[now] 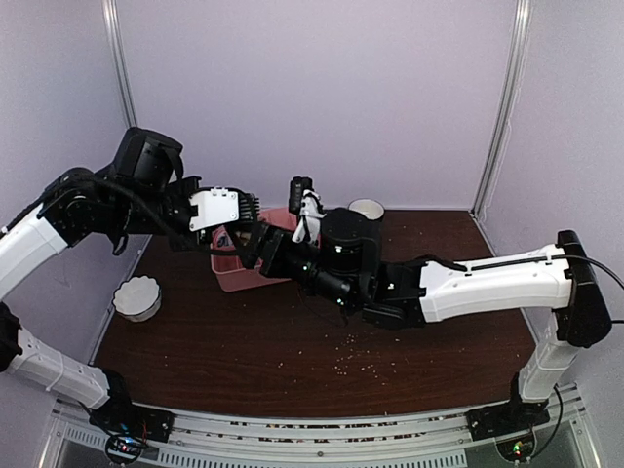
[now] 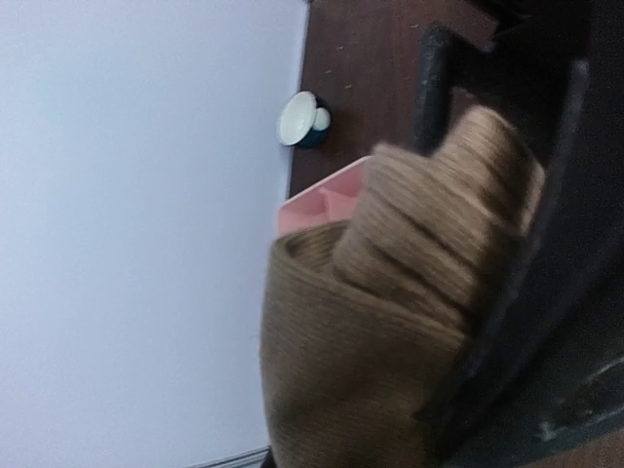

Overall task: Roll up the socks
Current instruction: Pass from the right arm to the left, then pass from the left arm to the right

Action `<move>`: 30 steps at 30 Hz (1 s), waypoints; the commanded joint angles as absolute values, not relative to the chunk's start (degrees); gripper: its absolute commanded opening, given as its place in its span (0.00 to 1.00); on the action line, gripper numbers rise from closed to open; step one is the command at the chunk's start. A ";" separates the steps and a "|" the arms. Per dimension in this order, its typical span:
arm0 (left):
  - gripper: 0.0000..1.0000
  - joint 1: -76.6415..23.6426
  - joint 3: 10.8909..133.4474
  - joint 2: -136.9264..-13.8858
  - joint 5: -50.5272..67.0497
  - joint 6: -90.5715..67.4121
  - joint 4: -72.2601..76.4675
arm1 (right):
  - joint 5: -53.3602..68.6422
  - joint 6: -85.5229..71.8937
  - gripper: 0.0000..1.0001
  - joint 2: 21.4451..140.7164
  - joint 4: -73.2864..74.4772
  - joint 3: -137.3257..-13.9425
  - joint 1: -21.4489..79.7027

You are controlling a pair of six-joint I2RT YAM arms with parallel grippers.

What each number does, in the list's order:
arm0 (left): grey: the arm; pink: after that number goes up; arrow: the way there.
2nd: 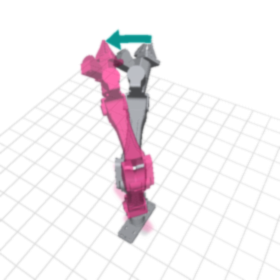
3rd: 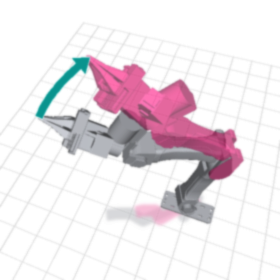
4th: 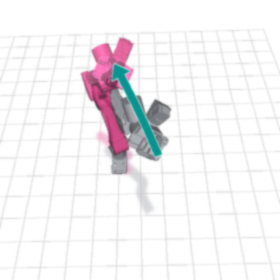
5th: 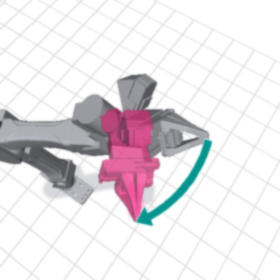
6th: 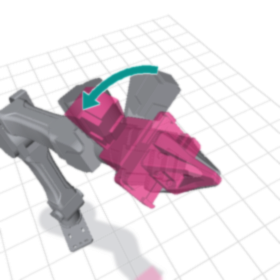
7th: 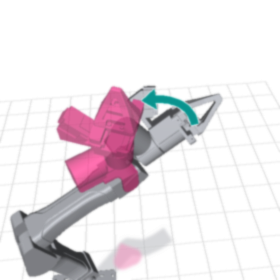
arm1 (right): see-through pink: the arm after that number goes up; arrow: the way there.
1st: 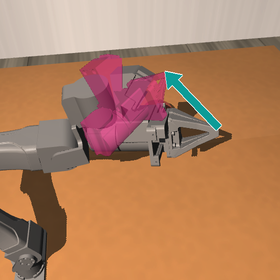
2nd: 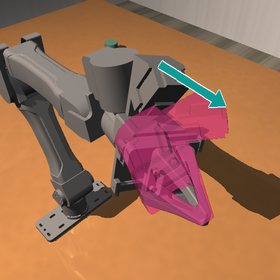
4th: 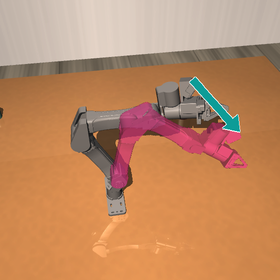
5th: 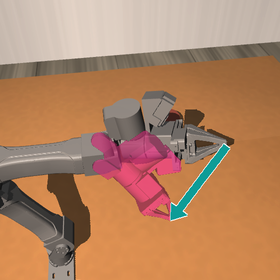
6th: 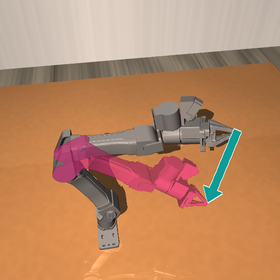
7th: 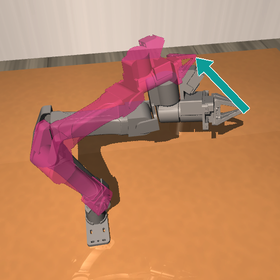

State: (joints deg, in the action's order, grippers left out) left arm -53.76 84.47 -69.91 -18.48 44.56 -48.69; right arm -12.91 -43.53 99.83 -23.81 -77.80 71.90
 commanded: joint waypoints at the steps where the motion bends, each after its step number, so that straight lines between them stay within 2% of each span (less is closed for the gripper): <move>1: 0.00 -51.11 94.41 -74.25 4.64 38.39 -68.51 | -4.12 -23.49 0.96 92.77 -34.08 -71.34 72.74; 4: 0.00 -49.84 98.75 -76.26 15.96 37.01 -74.76 | -0.09 -12.62 0.98 88.09 -34.57 -67.32 73.06; 11: 0.00 -47.40 105.88 -82.27 29.17 35.64 -85.30 | 11.38 -0.24 1.00 82.61 -30.83 -63.94 74.63; 15: 0.00 -46.97 107.60 -83.90 31.80 35.53 -87.28 | 11.92 4.55 1.00 83.64 -22.94 -67.96 75.96; 23: 0.00 -46.41 110.34 -86.75 35.44 36.13 -91.58 | 11.55 9.56 1.00 86.66 -16.45 -73.09 77.26; 28: 0.00 -46.45 111.25 -87.85 37.86 38.09 -94.80 | 4.64 15.01 0.94 89.17 -9.63 -77.17 78.28; 30: 0.00 -46.41 110.59 -87.61 38.56 38.48 -94.83 | 2.84 16.33 0.88 90.21 -7.10 -79.21 78.30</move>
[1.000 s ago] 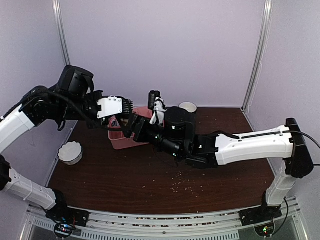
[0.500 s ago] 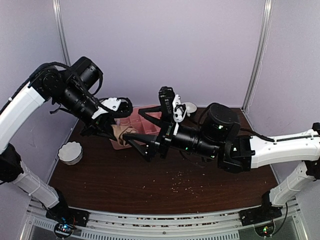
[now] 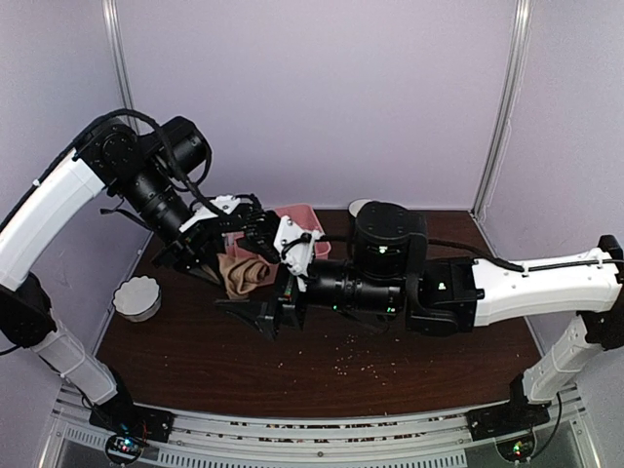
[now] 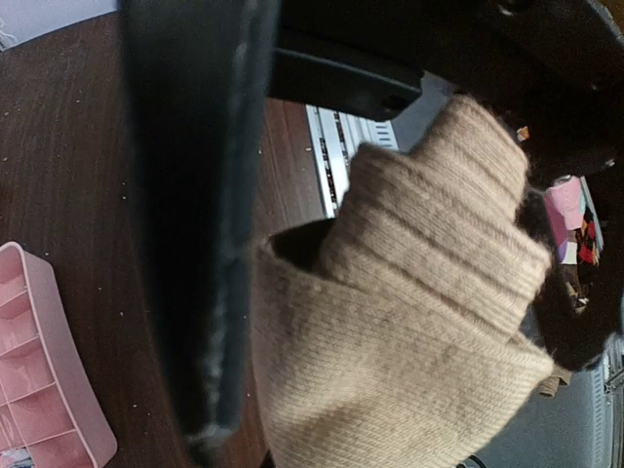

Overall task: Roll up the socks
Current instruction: Pass from the left arm to the right

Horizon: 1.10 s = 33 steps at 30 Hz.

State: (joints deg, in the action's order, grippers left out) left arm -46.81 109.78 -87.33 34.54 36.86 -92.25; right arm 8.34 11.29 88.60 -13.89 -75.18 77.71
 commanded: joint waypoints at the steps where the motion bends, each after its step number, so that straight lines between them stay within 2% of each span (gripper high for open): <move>1: 0.00 -46.41 110.31 -87.30 38.70 38.83 -94.83 | 1.83 16.47 0.79 90.56 -6.34 -80.24 78.30; 4: 0.00 -46.41 109.74 -86.95 38.69 39.62 -94.83 | 0.91 16.72 0.53 91.32 -4.92 -82.24 78.31; 5: 0.00 -46.41 109.61 -86.87 38.41 39.90 -94.83 | 1.10 16.34 0.40 91.20 -5.42 -82.14 78.24; 6: 0.00 -46.41 109.60 -86.87 38.14 40.23 -94.83 | 1.21 15.87 0.22 91.16 -6.39 -81.76 78.29; 7: 0.00 -46.41 109.56 -86.87 37.80 40.54 -94.83 | 0.93 15.21 0.09 91.14 -7.32 -81.33 78.31; 8: 0.00 -46.41 109.59 -86.77 37.53 40.93 -94.83 | 0.53 14.43 0.01 91.04 -8.12 -80.84 78.30; 11: 0.03 -46.41 110.71 -85.96 37.87 41.57 -94.83 | -0.37 12.63 0.00 90.85 -10.26 -78.64 78.27; 14: 0.11 -46.41 111.15 -83.59 38.58 41.92 -92.90 | -1.60 10.24 0.00 90.24 -13.12 -75.69 78.11; 15: 0.16 -46.41 111.11 -82.17 38.26 41.63 -91.80 | -1.71 9.17 0.00 89.81 -14.42 -74.62 77.94; 18: 0.47 -46.42 109.62 -79.21 34.98 37.95 -84.66 | -2.38 4.55 0.00 88.97 -20.03 -71.80 76.99; 22: 0.66 -46.42 107.24 -76.53 33.77 35.36 -79.20 | -2.02 -0.70 0.00 88.64 -26.31 -70.11 75.82; 26: 0.68 -46.46 105.48 -77.01 36.59 35.18 -79.55 | -1.24 -4.00 0.00 89.64 -30.43 -70.66 75.44; 28: 0.71 -46.47 104.30 -77.56 34.06 35.57 -78.77 | -1.48 -5.60 0.00 90.76 -31.49 -71.51 75.39; 30: 0.67 -46.93 101.54 -76.76 24.17 32.60 -72.35 | -1.38 -7.60 0.00 91.78 -32.39 -72.43 75.34; 33: 0.66 -47.02 98.13 -73.63 8.42 31.41 -61.07 | -0.81 -9.98 0.00 93.18 -33.11 -73.70 75.42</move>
State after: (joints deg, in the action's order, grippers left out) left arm -46.85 101.60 -76.16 27.49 34.48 -76.64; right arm -0.64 -4.80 91.18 -28.58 -71.11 75.40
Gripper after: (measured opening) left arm 0.658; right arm 0.078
